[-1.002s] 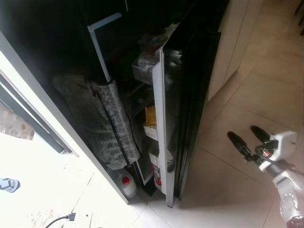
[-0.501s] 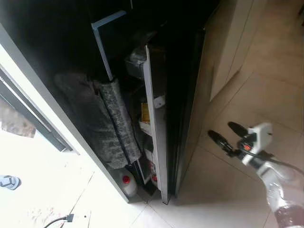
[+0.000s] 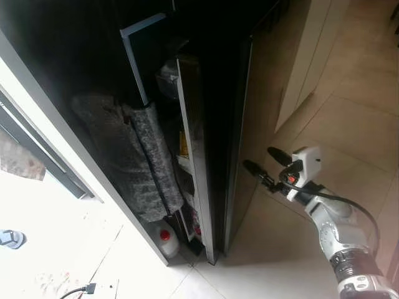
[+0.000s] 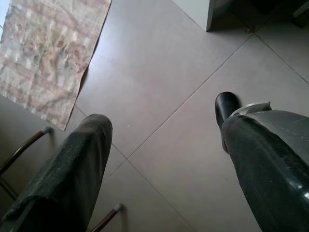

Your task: Restocking fridge

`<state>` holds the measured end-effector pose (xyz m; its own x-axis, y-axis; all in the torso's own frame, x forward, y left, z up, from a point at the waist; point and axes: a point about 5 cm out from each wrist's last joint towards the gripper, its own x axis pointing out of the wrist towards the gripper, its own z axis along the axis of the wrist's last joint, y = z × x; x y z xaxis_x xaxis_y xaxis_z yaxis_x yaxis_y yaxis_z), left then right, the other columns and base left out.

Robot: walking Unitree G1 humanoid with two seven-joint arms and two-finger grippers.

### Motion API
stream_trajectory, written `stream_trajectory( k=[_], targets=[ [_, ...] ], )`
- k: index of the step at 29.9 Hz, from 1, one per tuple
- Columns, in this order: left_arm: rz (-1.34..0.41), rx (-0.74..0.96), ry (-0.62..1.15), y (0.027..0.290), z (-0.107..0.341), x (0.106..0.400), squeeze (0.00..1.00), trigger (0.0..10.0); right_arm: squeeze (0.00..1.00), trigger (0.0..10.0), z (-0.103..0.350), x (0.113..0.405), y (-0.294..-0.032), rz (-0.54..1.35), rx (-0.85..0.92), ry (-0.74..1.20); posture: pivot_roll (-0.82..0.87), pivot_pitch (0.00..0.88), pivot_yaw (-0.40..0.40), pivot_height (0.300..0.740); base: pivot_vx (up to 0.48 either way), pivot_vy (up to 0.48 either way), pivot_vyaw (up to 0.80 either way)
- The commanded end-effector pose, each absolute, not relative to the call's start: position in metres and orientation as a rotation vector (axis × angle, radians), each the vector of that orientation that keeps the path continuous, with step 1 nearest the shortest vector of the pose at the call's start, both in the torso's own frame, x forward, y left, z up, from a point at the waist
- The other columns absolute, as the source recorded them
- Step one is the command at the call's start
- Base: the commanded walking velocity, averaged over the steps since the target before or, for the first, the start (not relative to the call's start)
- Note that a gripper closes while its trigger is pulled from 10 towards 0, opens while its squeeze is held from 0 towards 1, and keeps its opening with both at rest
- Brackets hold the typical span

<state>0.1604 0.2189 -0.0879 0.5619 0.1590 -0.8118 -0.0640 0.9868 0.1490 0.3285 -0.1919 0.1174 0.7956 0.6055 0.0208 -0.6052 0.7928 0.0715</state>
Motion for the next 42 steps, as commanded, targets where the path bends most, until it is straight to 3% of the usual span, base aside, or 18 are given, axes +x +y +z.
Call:
stream_trajectory(
  k=[1,17,33,37,42],
  targets=[
    [0.156,0.115,0.991,0.227,-0.090,0.152,0.00,10.0,0.00,10.0,0.120,0.332,-0.185,0.671,0.064,-0.001,-0.08,0.054,0.085,0.740,0.000,0.000,0.00],
    [0.166,0.119,0.981,0.227,-0.089,0.154,0.00,10.0,0.00,10.0,0.132,0.353,-0.155,0.664,0.048,-0.042,-0.07,0.062,0.084,0.740,0.000,0.000,0.00],
    [0.173,0.130,0.970,0.230,-0.087,0.158,0.00,10.0,0.00,10.0,0.138,0.365,-0.103,0.718,0.077,-0.041,-0.06,0.059,0.095,0.740,0.000,0.000,0.00],
    [0.170,0.126,0.970,0.228,-0.087,0.159,0.00,10.0,0.00,10.0,0.142,0.367,-0.073,0.764,0.104,-0.035,-0.06,0.055,0.093,0.740,0.000,0.000,0.00],
    [0.170,0.126,0.973,0.229,-0.087,0.158,0.00,10.0,0.00,10.0,0.141,0.364,-0.057,0.810,0.111,-0.027,-0.06,0.055,0.093,0.740,0.000,0.000,0.00]
  ],
)
